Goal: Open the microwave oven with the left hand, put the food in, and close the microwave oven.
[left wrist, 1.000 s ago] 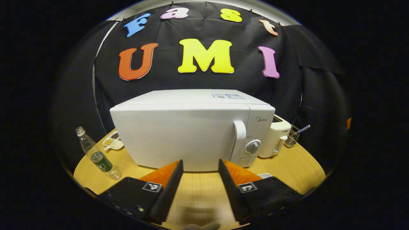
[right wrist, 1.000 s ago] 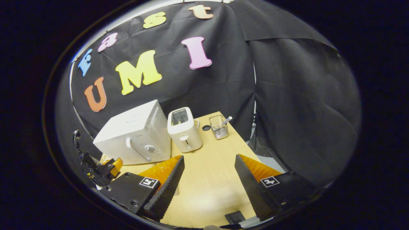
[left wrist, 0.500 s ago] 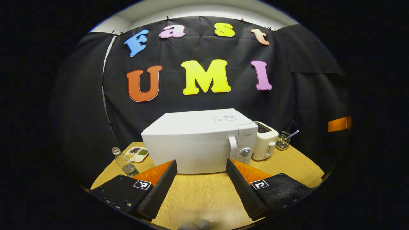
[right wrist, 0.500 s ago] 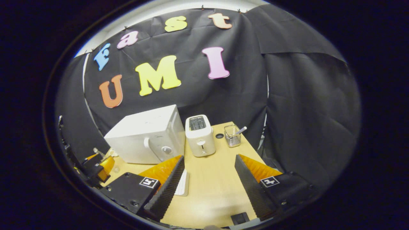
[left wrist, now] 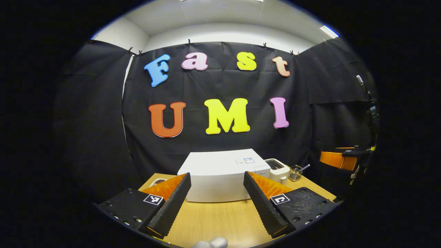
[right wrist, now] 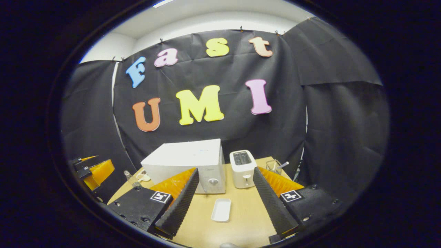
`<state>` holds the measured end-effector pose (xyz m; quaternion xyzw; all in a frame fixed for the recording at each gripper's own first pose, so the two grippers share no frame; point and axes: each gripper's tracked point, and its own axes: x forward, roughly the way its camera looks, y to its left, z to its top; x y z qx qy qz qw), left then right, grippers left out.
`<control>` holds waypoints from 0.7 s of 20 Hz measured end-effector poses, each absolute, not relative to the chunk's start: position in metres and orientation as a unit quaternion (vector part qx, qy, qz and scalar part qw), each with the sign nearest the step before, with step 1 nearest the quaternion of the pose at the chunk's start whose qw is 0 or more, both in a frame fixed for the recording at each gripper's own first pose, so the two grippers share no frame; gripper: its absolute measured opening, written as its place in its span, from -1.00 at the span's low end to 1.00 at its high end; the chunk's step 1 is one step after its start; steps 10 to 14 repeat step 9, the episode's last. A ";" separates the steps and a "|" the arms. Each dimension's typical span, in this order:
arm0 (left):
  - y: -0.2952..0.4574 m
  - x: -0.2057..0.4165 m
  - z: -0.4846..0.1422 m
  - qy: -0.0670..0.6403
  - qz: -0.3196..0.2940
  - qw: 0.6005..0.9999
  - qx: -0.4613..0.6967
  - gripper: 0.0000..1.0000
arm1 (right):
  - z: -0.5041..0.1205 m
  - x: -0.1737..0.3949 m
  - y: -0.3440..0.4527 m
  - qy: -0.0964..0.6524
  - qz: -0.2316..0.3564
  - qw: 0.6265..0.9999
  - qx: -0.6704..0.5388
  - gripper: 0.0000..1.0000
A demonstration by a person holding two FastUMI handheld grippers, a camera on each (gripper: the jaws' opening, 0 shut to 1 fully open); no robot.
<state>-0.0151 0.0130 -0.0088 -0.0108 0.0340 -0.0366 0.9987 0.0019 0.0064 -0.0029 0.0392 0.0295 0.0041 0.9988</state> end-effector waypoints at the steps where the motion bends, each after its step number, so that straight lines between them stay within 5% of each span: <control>1: 0.023 -0.018 -0.003 0.032 -0.030 0.999 -0.011 0.93 | 0.007 -0.002 0.015 0.019 0.011 0.999 0.036 1.00; 2: 0.030 -0.020 0.004 0.026 -0.027 0.999 -0.013 0.94 | 0.016 -0.006 0.023 0.011 0.018 0.999 0.033 0.80; 4: 0.044 -0.023 0.016 0.015 -0.014 1.000 -0.015 0.94 | 0.031 -0.009 0.036 -0.004 0.024 0.999 0.022 1.00; 5: 0.050 -0.025 0.020 0.011 -0.009 1.000 -0.016 0.94 | 0.037 -0.013 0.041 -0.011 0.027 0.999 0.018 0.80; 7: 0.056 -0.028 0.029 0.000 -0.006 1.000 -0.020 0.93 | 0.047 -0.018 0.050 -0.019 0.033 0.999 0.015 0.80; 8: 0.058 -0.030 0.033 -0.005 -0.006 1.000 -0.023 0.76 | 0.049 -0.020 0.052 -0.021 0.033 0.999 0.015 1.00; 9: 0.059 -0.031 0.038 -0.009 -0.009 1.000 -0.025 0.76 | 0.051 -0.022 0.051 -0.022 0.030 0.999 0.016 0.82; 14: 0.059 -0.031 0.038 -0.009 -0.009 1.000 -0.025 0.76 | 0.051 -0.022 0.051 -0.022 0.030 0.999 0.016 0.82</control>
